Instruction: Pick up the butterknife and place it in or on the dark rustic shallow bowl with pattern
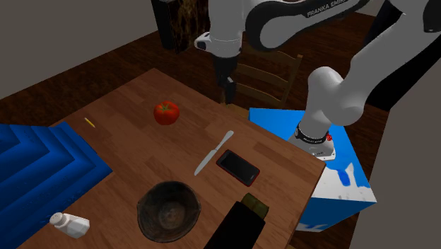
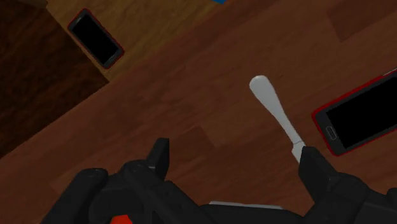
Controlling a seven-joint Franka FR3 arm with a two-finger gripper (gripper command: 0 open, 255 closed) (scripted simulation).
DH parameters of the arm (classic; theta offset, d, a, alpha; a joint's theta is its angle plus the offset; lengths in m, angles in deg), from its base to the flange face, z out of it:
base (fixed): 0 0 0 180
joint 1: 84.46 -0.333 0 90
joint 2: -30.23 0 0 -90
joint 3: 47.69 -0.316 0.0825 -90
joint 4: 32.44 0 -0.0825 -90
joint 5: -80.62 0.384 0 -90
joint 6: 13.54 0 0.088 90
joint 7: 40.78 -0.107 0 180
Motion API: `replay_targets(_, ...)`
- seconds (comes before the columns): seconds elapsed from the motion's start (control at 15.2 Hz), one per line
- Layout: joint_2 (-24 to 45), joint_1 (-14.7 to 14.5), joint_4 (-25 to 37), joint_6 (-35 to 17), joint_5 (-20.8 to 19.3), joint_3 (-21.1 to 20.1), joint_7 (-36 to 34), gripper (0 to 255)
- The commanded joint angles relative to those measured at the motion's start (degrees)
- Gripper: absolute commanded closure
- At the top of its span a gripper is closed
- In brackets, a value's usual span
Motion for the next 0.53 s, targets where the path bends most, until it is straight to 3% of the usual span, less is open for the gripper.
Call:
replay_targets(0.0, 3.7, -2.1, -0.5, -3.3, 1.3, 0.8, 5.0, 0)
replay_targets(0.46, 15.5, -8.8, 0.6, -9.7, 6.5, 2.1, 22.3, 0)
